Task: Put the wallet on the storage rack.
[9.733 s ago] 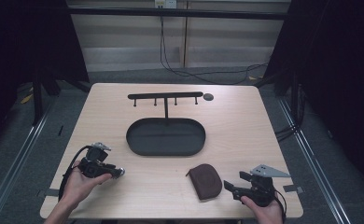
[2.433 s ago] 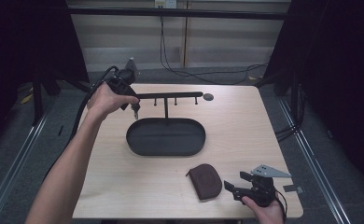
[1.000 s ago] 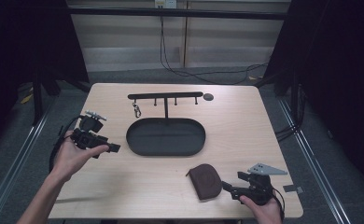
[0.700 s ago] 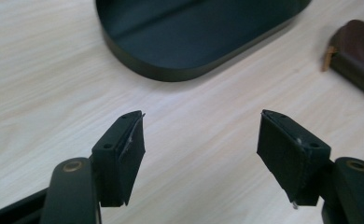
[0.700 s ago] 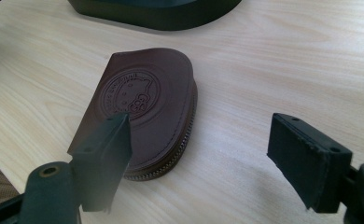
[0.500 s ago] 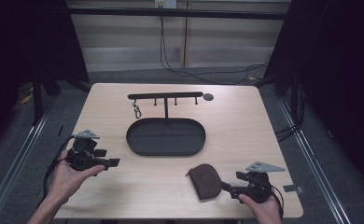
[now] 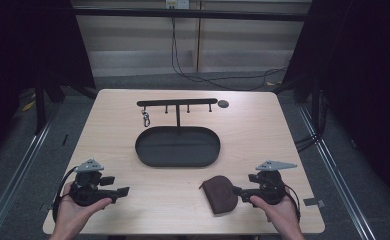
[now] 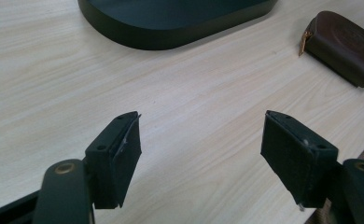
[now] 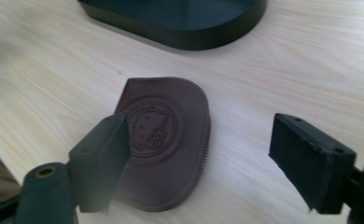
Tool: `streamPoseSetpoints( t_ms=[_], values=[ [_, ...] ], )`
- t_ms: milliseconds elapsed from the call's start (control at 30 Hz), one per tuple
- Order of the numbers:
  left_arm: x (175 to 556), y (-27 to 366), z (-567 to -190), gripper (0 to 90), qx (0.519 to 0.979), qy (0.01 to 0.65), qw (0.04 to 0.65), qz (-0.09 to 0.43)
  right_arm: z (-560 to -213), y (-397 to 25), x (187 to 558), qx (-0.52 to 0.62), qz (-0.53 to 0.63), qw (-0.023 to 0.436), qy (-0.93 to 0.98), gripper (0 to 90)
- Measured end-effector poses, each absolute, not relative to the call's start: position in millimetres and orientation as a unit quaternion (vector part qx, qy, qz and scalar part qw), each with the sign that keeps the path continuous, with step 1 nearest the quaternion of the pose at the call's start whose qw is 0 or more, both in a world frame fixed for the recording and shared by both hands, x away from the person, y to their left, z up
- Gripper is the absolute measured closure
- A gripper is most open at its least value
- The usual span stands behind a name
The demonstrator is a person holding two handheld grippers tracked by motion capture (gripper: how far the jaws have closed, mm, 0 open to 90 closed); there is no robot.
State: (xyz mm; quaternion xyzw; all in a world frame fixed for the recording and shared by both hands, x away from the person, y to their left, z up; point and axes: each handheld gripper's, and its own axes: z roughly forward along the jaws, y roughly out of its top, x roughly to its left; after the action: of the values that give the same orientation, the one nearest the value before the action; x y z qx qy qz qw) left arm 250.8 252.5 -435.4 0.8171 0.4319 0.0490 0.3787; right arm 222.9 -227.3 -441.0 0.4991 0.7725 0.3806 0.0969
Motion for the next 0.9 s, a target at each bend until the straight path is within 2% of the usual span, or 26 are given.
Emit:
streamPoseSetpoints(
  t_ms=[400,567,900],
  values=[
    [225,254,-459,25.6,0.818,0.412,0.399,0.039,-438,-213,240,0.498,0.317,0.048,0.806,26.3],
    [224,259,-465,25.5,0.809,0.420,0.409,0.049,-442,-199,249,0.492,0.271,0.023,0.827,21.9],
    [230,259,-468,17.8,0.815,0.400,0.418,0.025,-451,-182,268,0.503,0.212,-0.012,0.838,17.5]
  ],
)
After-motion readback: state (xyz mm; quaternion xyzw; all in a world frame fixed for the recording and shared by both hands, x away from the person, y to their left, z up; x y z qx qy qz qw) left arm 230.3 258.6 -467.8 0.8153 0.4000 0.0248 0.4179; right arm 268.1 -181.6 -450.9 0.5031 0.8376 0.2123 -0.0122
